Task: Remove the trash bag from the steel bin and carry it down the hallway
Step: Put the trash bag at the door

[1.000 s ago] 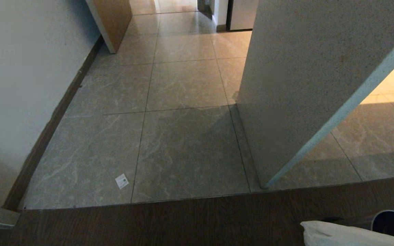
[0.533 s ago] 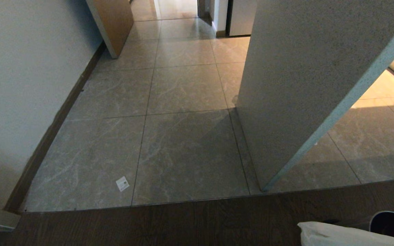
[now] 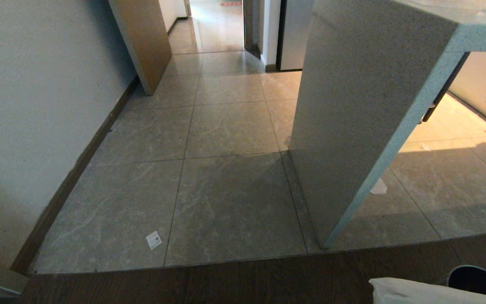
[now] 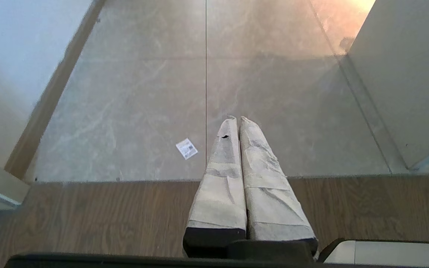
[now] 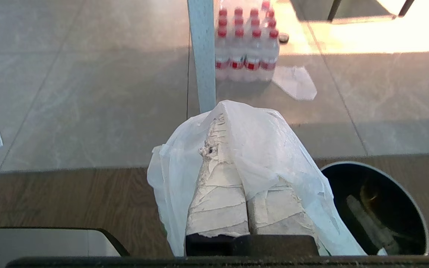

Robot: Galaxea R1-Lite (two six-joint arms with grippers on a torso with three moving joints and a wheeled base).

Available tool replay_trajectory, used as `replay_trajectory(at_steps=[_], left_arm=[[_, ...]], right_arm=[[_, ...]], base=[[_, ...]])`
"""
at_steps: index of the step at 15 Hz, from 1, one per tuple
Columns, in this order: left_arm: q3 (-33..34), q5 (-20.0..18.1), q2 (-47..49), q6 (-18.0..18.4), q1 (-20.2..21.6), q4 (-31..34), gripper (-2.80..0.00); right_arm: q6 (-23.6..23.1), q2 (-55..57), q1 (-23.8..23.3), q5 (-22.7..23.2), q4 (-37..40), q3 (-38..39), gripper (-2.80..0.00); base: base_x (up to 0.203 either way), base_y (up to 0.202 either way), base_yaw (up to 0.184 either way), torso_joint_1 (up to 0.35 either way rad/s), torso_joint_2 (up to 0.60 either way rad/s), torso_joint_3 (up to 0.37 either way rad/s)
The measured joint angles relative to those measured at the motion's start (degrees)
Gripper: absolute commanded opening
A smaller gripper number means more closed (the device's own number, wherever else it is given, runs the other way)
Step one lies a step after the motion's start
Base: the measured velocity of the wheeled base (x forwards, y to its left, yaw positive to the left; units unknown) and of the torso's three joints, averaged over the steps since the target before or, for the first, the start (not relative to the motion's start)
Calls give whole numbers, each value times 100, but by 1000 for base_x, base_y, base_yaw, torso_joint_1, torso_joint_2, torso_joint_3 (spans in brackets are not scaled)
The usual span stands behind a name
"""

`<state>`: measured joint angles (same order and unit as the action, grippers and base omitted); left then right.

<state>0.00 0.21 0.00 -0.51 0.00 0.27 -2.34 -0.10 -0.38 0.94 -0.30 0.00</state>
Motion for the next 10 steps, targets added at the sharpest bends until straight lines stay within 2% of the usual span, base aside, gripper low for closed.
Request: replay_trajectory(at_steps=[10], left_arm=[[0, 1, 0, 0, 0, 0, -280]], right_arm=[[0, 2, 0, 0, 0, 0, -280]], base=[[0, 0, 0, 3, 1, 201]])
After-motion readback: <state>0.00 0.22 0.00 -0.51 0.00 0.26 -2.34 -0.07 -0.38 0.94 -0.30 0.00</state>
